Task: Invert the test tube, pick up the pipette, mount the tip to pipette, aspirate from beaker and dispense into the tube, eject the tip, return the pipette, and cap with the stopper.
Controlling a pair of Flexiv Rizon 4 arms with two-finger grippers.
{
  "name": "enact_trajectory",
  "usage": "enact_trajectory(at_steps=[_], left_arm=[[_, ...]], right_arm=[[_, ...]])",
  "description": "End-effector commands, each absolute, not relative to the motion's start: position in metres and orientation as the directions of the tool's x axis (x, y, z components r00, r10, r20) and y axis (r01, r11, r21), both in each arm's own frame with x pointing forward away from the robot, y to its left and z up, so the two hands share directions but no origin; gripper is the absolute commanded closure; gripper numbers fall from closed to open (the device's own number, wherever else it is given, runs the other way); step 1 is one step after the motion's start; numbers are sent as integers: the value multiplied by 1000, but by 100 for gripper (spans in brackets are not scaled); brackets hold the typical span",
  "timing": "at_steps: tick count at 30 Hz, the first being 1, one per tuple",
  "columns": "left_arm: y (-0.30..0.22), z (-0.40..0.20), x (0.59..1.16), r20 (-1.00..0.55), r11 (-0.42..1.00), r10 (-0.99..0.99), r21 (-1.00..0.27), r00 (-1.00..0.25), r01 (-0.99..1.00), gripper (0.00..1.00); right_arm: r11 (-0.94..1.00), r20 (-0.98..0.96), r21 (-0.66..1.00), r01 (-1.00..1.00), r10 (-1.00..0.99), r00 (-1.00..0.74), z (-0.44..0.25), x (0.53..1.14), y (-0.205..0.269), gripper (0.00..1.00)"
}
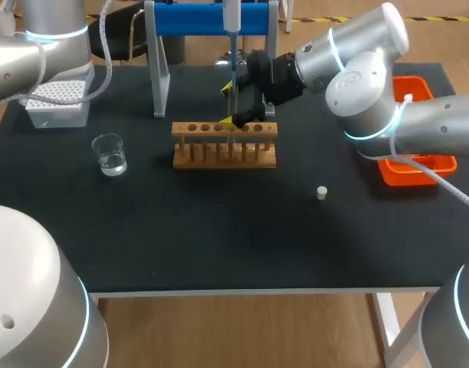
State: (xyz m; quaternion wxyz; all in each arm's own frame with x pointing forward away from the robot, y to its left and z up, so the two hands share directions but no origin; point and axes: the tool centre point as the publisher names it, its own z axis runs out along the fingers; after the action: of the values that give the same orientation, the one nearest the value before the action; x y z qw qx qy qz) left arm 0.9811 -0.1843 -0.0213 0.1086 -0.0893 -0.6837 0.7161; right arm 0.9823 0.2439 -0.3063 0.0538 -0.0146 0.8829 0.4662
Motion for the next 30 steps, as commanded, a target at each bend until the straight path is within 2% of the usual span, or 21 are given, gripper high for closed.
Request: enact_trajectory(at_steps=[1,7,23,30], left_arm=[[-184,-22,984,22,-38,287,-999,-958,-35,100],[-184,-23,984,30,6,279,-1000,-960,-29,100],[-184,-22,986,-30,-55,270,-998,-962,16,100],[-184,-22,986,1,-49,291,-999,-957,-16,100]], right_arm=[[568,-106,820,-76,21,-994,-305,983,243,0],[568,-106,820,-76,21,-994,-305,983,243,0],[568,-106,820,-76,21,-994,-305,983,243,0],[568,-106,820,-76,21,-994,-305,983,243,0]])
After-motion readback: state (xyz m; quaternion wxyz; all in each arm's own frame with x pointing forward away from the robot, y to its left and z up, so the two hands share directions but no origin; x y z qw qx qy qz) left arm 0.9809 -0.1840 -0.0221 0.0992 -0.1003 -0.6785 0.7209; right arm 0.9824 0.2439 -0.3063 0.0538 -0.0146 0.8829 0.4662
